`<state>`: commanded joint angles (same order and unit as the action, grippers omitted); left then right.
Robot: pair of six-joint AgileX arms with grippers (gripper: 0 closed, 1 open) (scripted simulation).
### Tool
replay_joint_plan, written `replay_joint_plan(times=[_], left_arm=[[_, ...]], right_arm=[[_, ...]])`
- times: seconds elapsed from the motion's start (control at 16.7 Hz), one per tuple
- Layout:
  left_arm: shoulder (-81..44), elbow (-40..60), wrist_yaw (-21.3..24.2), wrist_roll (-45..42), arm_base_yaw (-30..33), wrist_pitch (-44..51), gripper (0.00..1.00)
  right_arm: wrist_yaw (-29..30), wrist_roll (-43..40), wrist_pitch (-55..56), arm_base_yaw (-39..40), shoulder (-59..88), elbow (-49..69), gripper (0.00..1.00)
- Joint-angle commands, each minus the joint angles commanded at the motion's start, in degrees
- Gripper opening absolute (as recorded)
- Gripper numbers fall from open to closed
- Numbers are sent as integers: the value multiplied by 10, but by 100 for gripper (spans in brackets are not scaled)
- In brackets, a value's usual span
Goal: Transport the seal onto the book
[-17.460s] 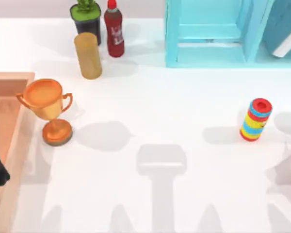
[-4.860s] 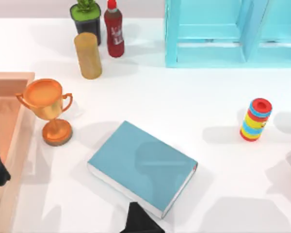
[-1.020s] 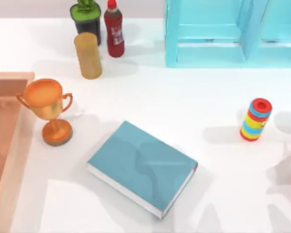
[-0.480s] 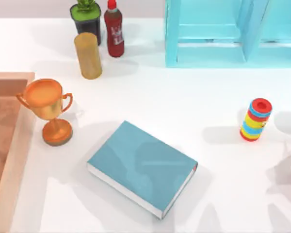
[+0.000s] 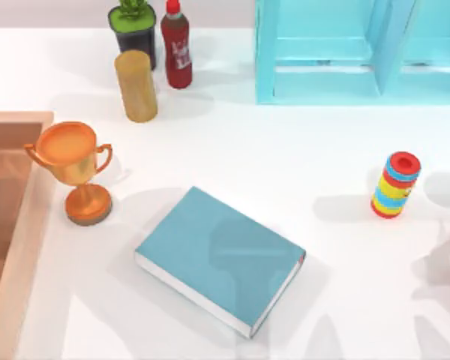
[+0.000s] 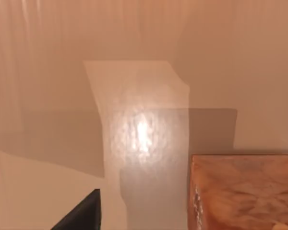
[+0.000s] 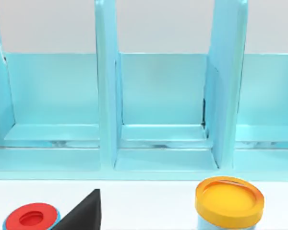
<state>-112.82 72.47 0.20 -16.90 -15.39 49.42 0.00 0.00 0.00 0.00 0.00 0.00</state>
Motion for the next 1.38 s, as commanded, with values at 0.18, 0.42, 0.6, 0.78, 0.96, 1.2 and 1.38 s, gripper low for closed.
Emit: replay_joint_plan(times=[0.18,0.42,0.6,0.78,0.96,1.2,1.38], left_arm=[[0,0,0,0,0,0,85],[0,0,0,0,0,0,55],[0,0,0,0,0,0,32],[0,0,0,0,0,0,10],[0,0,0,0,0,0,0],[0,0,0,0,0,0,0],[1,0,0,-1,1,0,0]], right_arm=[[0,0,0,0,0,0,100],[0,0,0,0,0,0,100],[0,0,0,0,0,0,100],[0,0,0,0,0,0,100],[0,0,0,0,0,0,100],[0,0,0,0,0,0,100],[0,0,0,0,0,0,100]])
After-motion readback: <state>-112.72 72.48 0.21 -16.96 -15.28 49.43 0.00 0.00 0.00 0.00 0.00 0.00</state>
